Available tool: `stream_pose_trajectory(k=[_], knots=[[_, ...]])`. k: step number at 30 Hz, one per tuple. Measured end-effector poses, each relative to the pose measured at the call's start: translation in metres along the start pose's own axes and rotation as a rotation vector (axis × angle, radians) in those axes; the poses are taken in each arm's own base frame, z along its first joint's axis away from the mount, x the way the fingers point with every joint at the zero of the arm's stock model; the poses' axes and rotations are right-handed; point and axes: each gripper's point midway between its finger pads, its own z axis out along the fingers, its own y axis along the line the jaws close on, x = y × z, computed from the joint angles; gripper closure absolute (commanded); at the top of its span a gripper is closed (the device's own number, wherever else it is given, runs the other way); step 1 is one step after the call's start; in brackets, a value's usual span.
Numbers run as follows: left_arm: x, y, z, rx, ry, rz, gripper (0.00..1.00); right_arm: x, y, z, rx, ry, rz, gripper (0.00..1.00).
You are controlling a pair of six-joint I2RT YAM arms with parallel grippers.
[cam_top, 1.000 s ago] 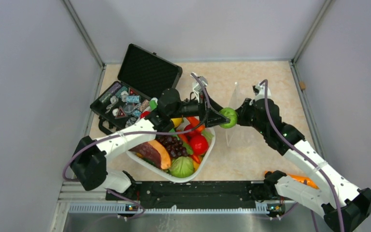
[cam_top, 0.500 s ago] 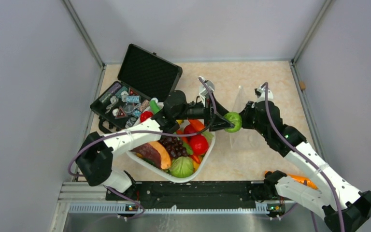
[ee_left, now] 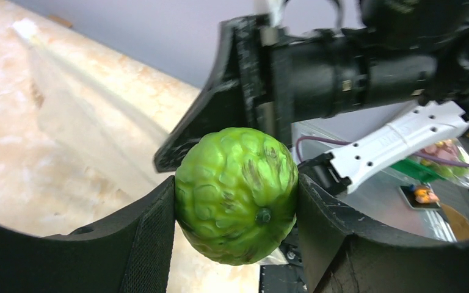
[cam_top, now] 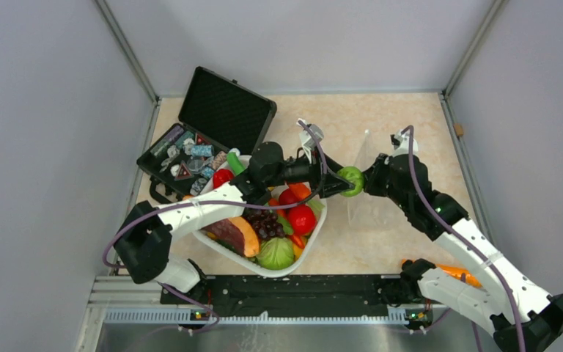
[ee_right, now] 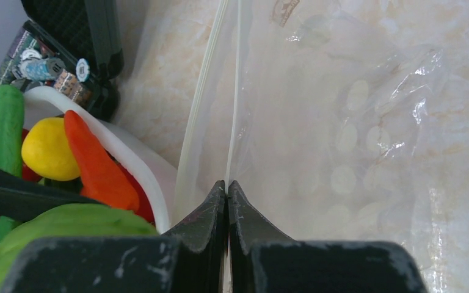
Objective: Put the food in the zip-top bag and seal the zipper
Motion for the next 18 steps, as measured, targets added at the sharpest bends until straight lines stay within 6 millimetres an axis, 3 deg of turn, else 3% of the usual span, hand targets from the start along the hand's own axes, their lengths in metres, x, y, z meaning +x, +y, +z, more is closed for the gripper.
stream_pose_trajectory(k=[5, 10, 18], knots=[[0.012, 0.016, -0.003, -0.074, 0.008, -0.017, 0.73, -0.006, 0.005, -0.005, -0.022, -0.023, 0.033, 1.0], [0.016, 0.019, -0.004, -0.088, 0.022, -0.023, 0.73, -0.011, 0.015, -0.008, -0.073, -0.036, 0.051, 1.0], [0.013, 0.032, -0.001, -0.192, 0.074, -0.045, 0.71, -0.02, 0.022, -0.012, -0.109, -0.073, 0.056, 1.0]])
